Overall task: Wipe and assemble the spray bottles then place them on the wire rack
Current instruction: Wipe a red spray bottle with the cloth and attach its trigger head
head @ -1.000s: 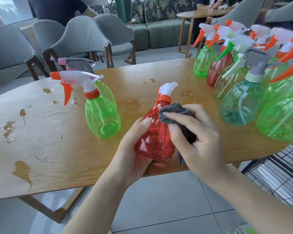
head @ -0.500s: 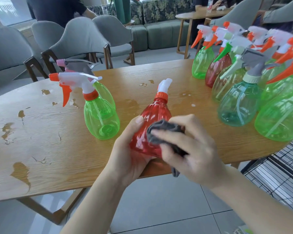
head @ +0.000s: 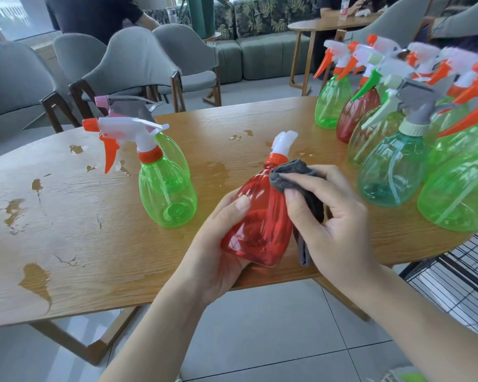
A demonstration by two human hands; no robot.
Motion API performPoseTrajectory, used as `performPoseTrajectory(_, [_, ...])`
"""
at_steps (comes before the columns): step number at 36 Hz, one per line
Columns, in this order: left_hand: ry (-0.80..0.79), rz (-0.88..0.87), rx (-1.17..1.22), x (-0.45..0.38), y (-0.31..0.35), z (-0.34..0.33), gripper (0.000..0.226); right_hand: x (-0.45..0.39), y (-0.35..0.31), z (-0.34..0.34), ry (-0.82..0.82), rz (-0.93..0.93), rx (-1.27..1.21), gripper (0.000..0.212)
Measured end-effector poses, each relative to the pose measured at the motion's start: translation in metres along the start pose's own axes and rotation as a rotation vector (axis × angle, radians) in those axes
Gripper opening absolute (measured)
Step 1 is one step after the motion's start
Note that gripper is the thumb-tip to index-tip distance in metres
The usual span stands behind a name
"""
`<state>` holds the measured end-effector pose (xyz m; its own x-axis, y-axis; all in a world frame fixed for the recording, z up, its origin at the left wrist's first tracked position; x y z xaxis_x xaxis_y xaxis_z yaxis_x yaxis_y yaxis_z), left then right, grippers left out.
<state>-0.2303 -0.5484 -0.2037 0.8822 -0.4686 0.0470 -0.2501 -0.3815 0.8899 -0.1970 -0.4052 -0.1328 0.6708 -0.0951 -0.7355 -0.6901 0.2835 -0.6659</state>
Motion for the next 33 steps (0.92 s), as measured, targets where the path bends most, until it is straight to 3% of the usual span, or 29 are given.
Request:
performPoseTrajectory(4, [-0.004, 0.003, -0.008, 0.0, -0.001, -0.001, 0.086, -0.002, 0.001, 0.002, 0.009, -0.003, 0.018, 0.022])
performPoseTrajectory(8, [0.001, 0.006, 0.065, 0.001, 0.0, 0.0, 0.081, 0.008, -0.016, -0.008, -0.06, 0.173, 0.044, 0.02])
performPoseTrajectory(12, [0.005, 0.069, 0.156, 0.001, -0.003, -0.001, 0.06, 0.021, -0.033, -0.022, -0.191, 0.38, 0.109, 0.018])
performPoseTrajectory(19, [-0.026, 0.112, 0.207, 0.002, -0.006, -0.004, 0.057, 0.03, -0.039, -0.031, -0.252, 0.56, 0.205, 0.02])
performPoseTrajectory(23, [0.01, 0.067, 0.21, -0.001, -0.004, -0.001, 0.054, 0.017, -0.029, -0.019, -0.162, 0.46, 0.222, 0.019])
performPoseTrajectory(29, [0.039, 0.032, 0.075, -0.001, -0.002, 0.002, 0.088, -0.008, 0.009, -0.001, -0.059, 0.006, 0.084, 0.026])
performPoseTrajectory(33, [0.047, 0.013, 0.088, -0.001, 0.0, 0.003, 0.088, -0.001, 0.007, -0.006, -0.042, -0.022, 0.028, 0.027])
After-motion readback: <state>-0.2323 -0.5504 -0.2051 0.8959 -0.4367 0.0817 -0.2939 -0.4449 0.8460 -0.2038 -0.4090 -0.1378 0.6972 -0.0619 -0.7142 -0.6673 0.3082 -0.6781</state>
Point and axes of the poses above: each hand's wrist, its own x-axis away from the middle knuckle, its own z-axis out of the back of the hand, y = z × x, the point moved 8 cm from there along -x, towards the middle knuckle, and after that the axes turned 11 degrees about -x, right-handed, at the moved point
